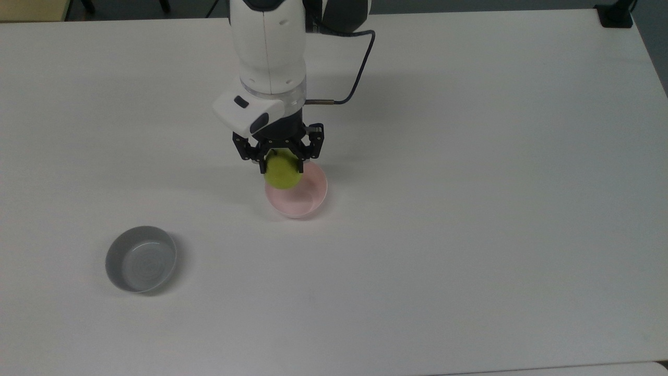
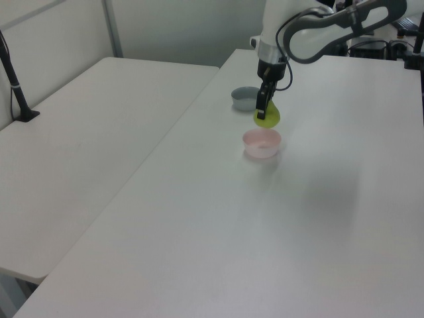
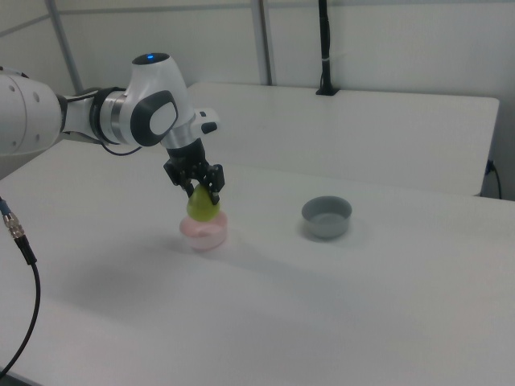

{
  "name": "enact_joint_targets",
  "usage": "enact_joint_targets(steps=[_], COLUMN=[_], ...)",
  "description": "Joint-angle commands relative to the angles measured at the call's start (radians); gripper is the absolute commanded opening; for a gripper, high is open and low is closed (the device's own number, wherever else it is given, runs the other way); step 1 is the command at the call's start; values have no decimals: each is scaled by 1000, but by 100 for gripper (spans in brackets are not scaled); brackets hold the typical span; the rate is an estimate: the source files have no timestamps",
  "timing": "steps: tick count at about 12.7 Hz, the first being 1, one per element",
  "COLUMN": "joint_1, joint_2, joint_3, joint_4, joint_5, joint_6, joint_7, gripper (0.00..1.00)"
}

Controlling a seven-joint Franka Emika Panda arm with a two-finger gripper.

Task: Place the pear in the bowl
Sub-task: 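Lift the pear and carry it over the pink bowl, then lower the pear into the pink bowl and open the gripper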

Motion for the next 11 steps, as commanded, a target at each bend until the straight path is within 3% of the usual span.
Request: enact_joint_targets(steps=[1,6,7,8,9,11], joint_1=[36,45,44,44,44,41], joint_2=[38,95,96,98,98,96], joint_3=[-10,-5,-5,-5,-5,-5], joint_4=[-13,-7,-7,-9,-9,-9], joint_5=[-20,-63,-64,-64,-64,-64], joint_6=[80,106,108,106,106,105], joint_7=[29,63,63,63,63,64], gripper=[3,6,15,43,60,80])
